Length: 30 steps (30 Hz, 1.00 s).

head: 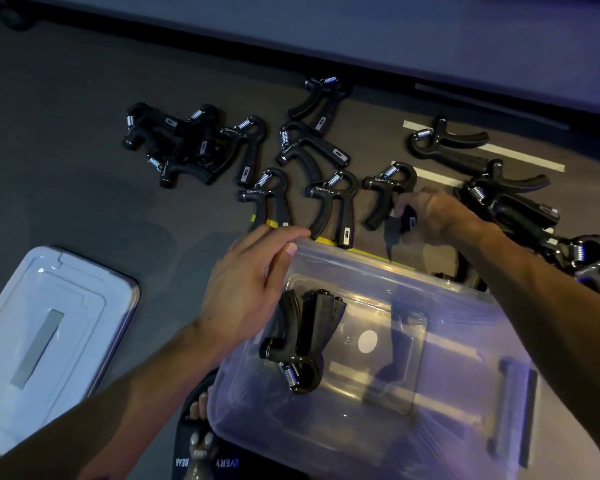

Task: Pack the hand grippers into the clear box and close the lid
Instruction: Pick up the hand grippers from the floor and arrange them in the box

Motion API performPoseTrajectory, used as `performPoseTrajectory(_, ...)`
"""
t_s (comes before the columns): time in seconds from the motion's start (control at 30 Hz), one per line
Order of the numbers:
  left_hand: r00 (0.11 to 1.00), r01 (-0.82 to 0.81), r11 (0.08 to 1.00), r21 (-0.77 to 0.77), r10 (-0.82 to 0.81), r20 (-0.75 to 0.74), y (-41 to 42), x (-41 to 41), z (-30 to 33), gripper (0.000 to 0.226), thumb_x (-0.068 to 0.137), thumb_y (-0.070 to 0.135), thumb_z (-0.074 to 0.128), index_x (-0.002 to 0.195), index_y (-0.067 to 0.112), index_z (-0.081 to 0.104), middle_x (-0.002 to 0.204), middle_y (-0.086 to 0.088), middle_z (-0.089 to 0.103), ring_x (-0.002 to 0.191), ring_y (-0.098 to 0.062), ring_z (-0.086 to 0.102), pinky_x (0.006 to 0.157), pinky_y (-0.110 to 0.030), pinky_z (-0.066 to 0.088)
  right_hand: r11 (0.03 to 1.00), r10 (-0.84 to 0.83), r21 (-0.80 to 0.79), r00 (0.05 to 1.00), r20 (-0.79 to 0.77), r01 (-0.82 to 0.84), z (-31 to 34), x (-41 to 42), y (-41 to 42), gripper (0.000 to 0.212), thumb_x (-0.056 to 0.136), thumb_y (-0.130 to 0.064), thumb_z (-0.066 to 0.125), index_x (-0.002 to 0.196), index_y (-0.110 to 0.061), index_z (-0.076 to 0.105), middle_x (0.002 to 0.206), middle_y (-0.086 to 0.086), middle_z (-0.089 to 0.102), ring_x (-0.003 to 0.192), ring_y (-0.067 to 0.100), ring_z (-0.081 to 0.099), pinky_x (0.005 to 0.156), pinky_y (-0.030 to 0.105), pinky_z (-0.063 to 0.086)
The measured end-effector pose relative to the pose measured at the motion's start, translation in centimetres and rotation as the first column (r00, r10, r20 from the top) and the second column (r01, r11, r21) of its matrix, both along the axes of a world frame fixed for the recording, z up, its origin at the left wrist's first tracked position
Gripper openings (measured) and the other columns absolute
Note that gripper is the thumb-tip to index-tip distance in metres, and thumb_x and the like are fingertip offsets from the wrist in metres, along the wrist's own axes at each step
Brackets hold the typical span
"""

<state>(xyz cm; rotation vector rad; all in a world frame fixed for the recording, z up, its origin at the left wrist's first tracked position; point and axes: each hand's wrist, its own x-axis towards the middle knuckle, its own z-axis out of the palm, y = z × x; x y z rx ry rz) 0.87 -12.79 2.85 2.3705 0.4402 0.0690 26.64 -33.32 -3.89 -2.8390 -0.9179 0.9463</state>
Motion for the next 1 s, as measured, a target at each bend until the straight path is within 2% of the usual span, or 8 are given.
performPoseTrajectory(0.1, 1.000, -0.002, 1.000, -0.006, 0.002, 0.003, 0.0, 0.0, 0.1, 0.033, 0.106, 0.035, 0.039, 0.131, 0.035, 0.062, 0.113, 0.013, 0.064, 0.102, -0.012, 0.060, 0.089, -0.035, 0.049, 0.985, -0.039, 0.167, 0.999, 0.015, 0.036, 2.7, -0.8, 0.4, 0.039, 0.062, -0.048, 0.071, 0.096, -0.030, 0.063, 0.089, -0.001, 0.064, 0.085, 0.025, 0.063, 0.073, 0.033, 0.052)
performPoseTrajectory(0.3, 1.000, -0.007, 1.000, -0.006, 0.007, 0.014, 0.0, -0.2, 0.0, 0.033, 0.106, 0.038, 0.038, 0.130, 0.038, 0.061, 0.109, 0.013, 0.064, 0.099, -0.012, 0.061, 0.087, -0.037, 0.051, 0.855, -0.235, 0.457, 0.969, -0.081, 0.246, 12.0, -4.4, 0.4, 0.017, 0.086, -0.037, 0.059, 0.096, -0.031, 0.072, 0.071, -0.017, 0.063, 0.069, 0.010, 0.061, 0.067, 0.025, 0.045)
performPoseTrajectory(0.43, 0.999, -0.003, 1.000, 0.011, 0.003, 0.033, 0.1, -0.4, -0.3, 0.032, 0.106, 0.037, 0.039, 0.130, 0.037, 0.060, 0.107, 0.011, 0.064, 0.100, -0.013, 0.061, 0.088, -0.037, 0.051, 0.769, -0.142, 0.612, 0.983, -0.116, 0.183, 17.6, -8.1, -1.7, 0.016, 0.093, -0.030, 0.057, 0.105, -0.034, 0.067, 0.070, -0.018, 0.068, 0.063, 0.006, 0.068, 0.060, 0.021, 0.048)
performPoseTrajectory(0.57, 0.999, -0.005, 0.999, 0.035, 0.003, 0.035, 0.1, -0.3, -0.5, 0.034, 0.104, 0.038, 0.037, 0.125, 0.031, 0.064, 0.114, 0.009, 0.067, 0.108, -0.020, 0.063, 0.092, -0.036, 0.051, 0.626, -0.055, 0.755, 0.977, -0.207, 0.195, 20.3, -11.6, -3.7, 0.022, 0.090, -0.031, 0.056, 0.110, -0.026, 0.063, 0.075, 0.002, 0.069, 0.067, 0.017, 0.068, 0.063, 0.023, 0.051)
performPoseTrajectory(0.67, 0.998, -0.010, 1.000, 0.001, 0.010, 0.058, 0.2, -0.3, -0.7, 0.034, 0.104, 0.038, 0.038, 0.126, 0.032, 0.063, 0.110, 0.008, 0.067, 0.104, -0.020, 0.064, 0.090, -0.037, 0.051, 0.534, 0.038, 0.809, 0.949, -0.314, 0.246, 20.2, -13.6, -4.6, 0.030, 0.091, -0.045, 0.061, 0.109, -0.022, 0.063, 0.078, 0.003, 0.068, 0.066, 0.022, 0.063, 0.066, 0.026, 0.052)
performPoseTrajectory(0.8, 0.997, -0.005, 1.000, 0.005, 0.004, 0.072, 0.1, -0.3, -0.2, 0.031, 0.106, 0.037, 0.040, 0.128, 0.035, 0.062, 0.098, 0.014, 0.060, 0.094, -0.014, 0.059, 0.085, -0.031, 0.047, 0.640, 0.108, 0.750, 0.947, -0.303, 0.167, 17.1, -17.0, -4.5, 0.030, 0.096, -0.046, 0.051, 0.103, -0.019, 0.064, 0.079, 0.003, 0.066, 0.065, 0.019, 0.062, 0.061, 0.034, 0.053)
performPoseTrajectory(0.9, 0.998, -0.002, 1.000, 0.001, 0.002, 0.066, 0.1, -0.3, -0.1, 0.032, 0.106, 0.036, 0.040, 0.130, 0.036, 0.061, 0.103, 0.011, 0.063, 0.094, -0.013, 0.059, 0.085, -0.033, 0.049, 0.785, 0.159, 0.618, 0.948, -0.277, 0.049, 12.9, -19.5, -3.4, 0.026, 0.101, -0.050, 0.045, 0.098, -0.028, 0.058, 0.078, -0.006, 0.065, 0.073, 0.013, 0.063, 0.066, 0.029, 0.050)
performPoseTrajectory(1.0, 0.998, -0.003, 1.000, -0.002, 0.003, 0.064, 0.1, -0.4, -0.1, 0.033, 0.106, 0.037, 0.040, 0.130, 0.036, 0.061, 0.103, 0.008, 0.064, 0.094, -0.015, 0.061, 0.086, -0.035, 0.050, 0.866, 0.156, 0.500, 0.952, -0.265, -0.003, 8.9, -19.9, -2.0, 0.022, 0.101, -0.051, 0.041, 0.093, -0.033, 0.050, 0.077, -0.013, 0.061, 0.077, 0.010, 0.063, 0.073, 0.039, 0.051)
